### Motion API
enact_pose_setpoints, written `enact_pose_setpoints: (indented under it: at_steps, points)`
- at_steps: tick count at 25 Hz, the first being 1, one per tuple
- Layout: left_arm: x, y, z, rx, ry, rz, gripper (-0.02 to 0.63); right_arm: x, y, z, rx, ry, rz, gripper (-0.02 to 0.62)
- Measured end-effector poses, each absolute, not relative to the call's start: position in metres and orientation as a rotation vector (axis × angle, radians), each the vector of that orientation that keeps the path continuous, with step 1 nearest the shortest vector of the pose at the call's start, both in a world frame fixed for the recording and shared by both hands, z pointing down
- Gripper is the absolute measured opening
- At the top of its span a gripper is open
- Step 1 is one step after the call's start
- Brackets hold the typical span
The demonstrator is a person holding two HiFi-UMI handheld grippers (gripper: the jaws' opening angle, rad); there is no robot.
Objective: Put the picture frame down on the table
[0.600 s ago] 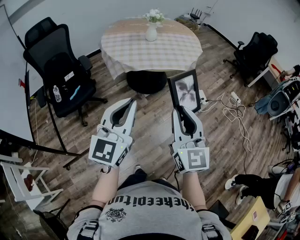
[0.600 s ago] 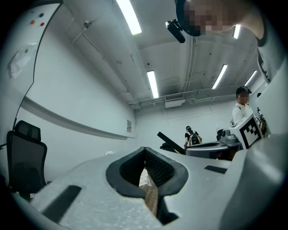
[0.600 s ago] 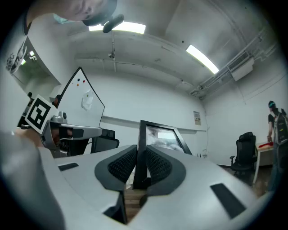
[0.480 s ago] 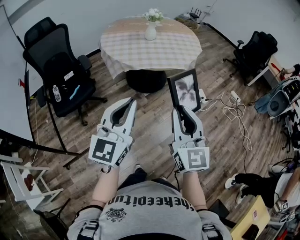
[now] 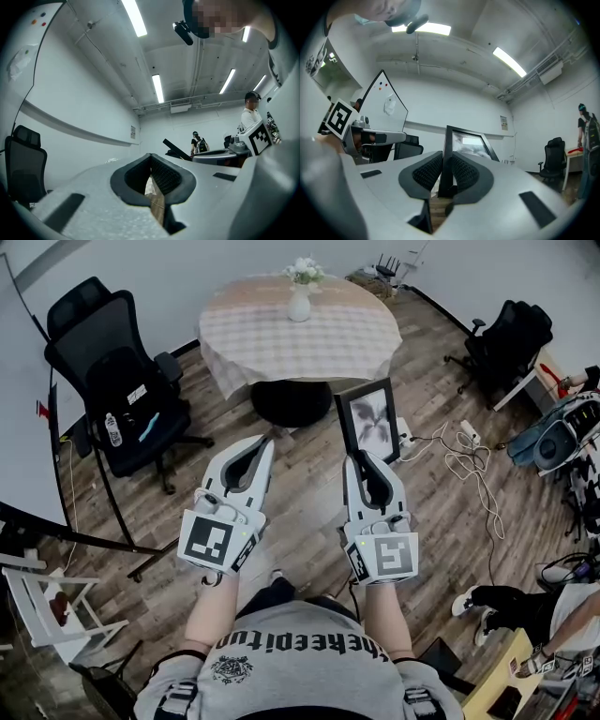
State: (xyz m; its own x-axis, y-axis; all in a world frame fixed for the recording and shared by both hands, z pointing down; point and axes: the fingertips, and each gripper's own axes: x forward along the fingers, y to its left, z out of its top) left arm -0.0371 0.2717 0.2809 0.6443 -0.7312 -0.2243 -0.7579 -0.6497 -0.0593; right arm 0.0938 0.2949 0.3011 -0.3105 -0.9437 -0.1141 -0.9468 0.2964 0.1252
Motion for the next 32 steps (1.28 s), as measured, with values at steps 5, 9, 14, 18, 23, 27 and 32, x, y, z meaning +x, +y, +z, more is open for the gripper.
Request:
enact_pose_setpoints:
  at_steps: [5,9,14,18,23,27,32]
  points:
    - [-0.044,0.266,0.28,-2.711,1.223,0.269,0.015,0.085,0.29,0.3,-1.831,2.51,0.277,0.069]
    - [-0.046,0.262,0.284,-2.716,1.213,0.266,0.015,0.083,0.287,0.305,-1.836,2.504,0.267,0.069]
    - [-0.041,0.252,0.286,-2.725,1.205,0.255,0.015,0.088,0.277,0.307,-1.845,2.497,0.247,0.069]
    - [-0.035,0.235,0.289,-2.729,1.211,0.244,0.015,0.094,0.26,0.309,-1.837,2.497,0.236,0.069]
    - [-0.023,0.206,0.289,-2.721,1.23,0.238,0.015,0.105,0.229,0.31,-1.813,2.511,0.227,0.069]
    - [-0.007,0.178,0.284,-2.712,1.238,0.243,0.015,0.119,0.199,0.306,-1.792,2.527,0.232,0.069]
    - [0.008,0.14,0.28,-2.692,1.27,0.255,0.015,0.133,0.157,0.301,-1.758,2.549,0.243,0.069]
